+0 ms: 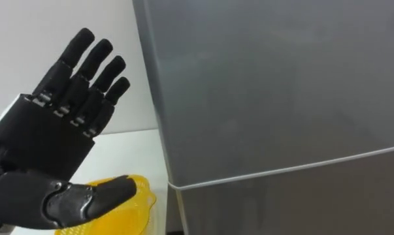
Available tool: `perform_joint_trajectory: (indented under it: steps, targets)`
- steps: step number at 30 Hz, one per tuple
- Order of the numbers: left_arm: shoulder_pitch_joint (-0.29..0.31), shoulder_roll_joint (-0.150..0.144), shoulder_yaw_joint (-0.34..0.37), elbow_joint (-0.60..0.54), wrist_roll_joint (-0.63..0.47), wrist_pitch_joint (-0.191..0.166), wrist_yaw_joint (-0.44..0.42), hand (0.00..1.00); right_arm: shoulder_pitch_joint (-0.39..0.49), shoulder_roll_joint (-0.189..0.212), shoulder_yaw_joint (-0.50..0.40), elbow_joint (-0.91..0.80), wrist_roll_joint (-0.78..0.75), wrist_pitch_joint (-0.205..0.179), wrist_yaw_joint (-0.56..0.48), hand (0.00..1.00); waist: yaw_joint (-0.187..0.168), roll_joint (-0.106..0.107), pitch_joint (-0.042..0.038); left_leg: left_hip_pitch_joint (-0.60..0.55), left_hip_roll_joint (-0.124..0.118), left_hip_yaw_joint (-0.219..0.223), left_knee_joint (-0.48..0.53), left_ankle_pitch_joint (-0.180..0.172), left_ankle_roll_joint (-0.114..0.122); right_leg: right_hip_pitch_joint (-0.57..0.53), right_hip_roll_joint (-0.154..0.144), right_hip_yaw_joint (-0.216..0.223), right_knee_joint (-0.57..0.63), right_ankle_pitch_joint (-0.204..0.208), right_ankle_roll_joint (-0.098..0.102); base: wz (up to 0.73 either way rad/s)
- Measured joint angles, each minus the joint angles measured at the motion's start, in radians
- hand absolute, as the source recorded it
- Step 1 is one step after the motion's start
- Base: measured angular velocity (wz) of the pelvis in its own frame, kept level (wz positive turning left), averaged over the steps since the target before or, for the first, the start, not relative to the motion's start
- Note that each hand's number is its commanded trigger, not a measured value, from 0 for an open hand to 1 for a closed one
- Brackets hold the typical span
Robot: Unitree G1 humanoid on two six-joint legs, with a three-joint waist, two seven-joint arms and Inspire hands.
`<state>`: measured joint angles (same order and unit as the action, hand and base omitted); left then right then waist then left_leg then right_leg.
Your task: Retrieve from the upper fridge
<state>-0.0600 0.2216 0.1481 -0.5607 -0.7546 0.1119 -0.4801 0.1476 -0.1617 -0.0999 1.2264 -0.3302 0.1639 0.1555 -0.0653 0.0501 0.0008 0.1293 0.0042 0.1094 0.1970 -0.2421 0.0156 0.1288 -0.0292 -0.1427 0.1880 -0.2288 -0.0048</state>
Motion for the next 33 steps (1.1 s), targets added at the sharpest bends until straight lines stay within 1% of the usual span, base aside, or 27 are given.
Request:
perform_joint_trajectory:
  steps: [8,11,14,18,21,24,28,31,33]
  targets:
    - [0.000,0.000,-0.004,0.000,-0.001,0.000,-0.064,0.00,-0.008,0.000,0.000,0.016,-0.003,0.000,0.001,0.00,-0.014,0.000,-0.0005,0.000,0.003,0.003,0.001,0.000,0.000,-0.005,-0.004,-0.004,0.001,0.000,0.000,0.00]
    - [0.000,0.000,-0.006,0.000,-0.001,0.000,-0.098,0.00,-0.007,-0.001,0.000,0.017,-0.003,0.000,0.002,0.00,-0.014,-0.001,-0.0007,0.001,0.003,0.005,0.001,0.000,0.000,-0.005,-0.004,-0.007,0.001,0.000,0.000,0.00]
    - [0.000,0.000,-0.006,0.000,-0.001,0.002,-0.121,0.00,-0.008,-0.003,0.000,0.015,-0.003,0.000,0.009,0.00,-0.011,-0.001,-0.0009,0.002,0.004,0.024,0.001,0.000,0.000,-0.005,-0.005,-0.007,0.001,0.000,0.000,-0.02]
    - [0.000,0.002,-0.017,0.000,0.001,0.013,-0.150,0.00,-0.009,-0.008,0.000,0.016,-0.003,-0.001,0.011,0.00,-0.013,-0.002,-0.0012,0.003,0.004,0.025,0.001,0.000,0.000,-0.004,-0.005,-0.005,0.001,0.001,0.000,0.00]
    - [0.000,0.003,-0.025,0.000,0.001,0.014,-0.170,0.00,-0.006,-0.012,0.000,0.016,-0.003,-0.001,0.012,0.00,-0.014,-0.002,-0.0012,0.004,0.005,0.028,0.001,0.000,0.000,-0.004,-0.005,-0.002,0.001,0.001,0.000,0.00]
    - [0.000,0.005,-0.054,0.001,0.001,0.011,-0.175,0.00,-0.007,-0.014,0.002,0.018,-0.001,-0.001,0.009,0.00,-0.015,-0.003,-0.0007,0.003,0.005,0.029,0.001,0.000,0.000,-0.003,-0.005,-0.005,0.001,0.001,0.000,0.01]
    - [0.000,0.005,-0.076,0.001,0.002,0.002,-0.155,0.00,-0.010,-0.018,0.010,0.016,-0.002,-0.003,0.006,0.00,-0.015,-0.002,-0.0008,0.001,0.005,0.029,0.001,0.000,0.000,-0.004,-0.006,-0.005,0.000,0.001,0.000,0.02]
    - [0.000,0.006,-0.090,0.002,0.002,-0.001,-0.137,0.00,-0.012,-0.024,0.017,0.014,-0.002,-0.013,-0.005,0.00,-0.015,0.001,-0.0010,0.001,0.004,0.029,0.001,0.000,0.000,-0.003,-0.006,-0.007,0.000,0.001,0.001,0.02]
    - [0.000,0.006,-0.096,0.002,0.002,-0.002,-0.125,0.00,-0.012,-0.029,0.026,0.014,-0.002,-0.018,-0.010,0.00,-0.016,0.005,-0.0028,0.001,0.005,0.029,0.001,0.000,0.000,-0.002,-0.006,-0.009,0.000,0.002,0.001,0.04]
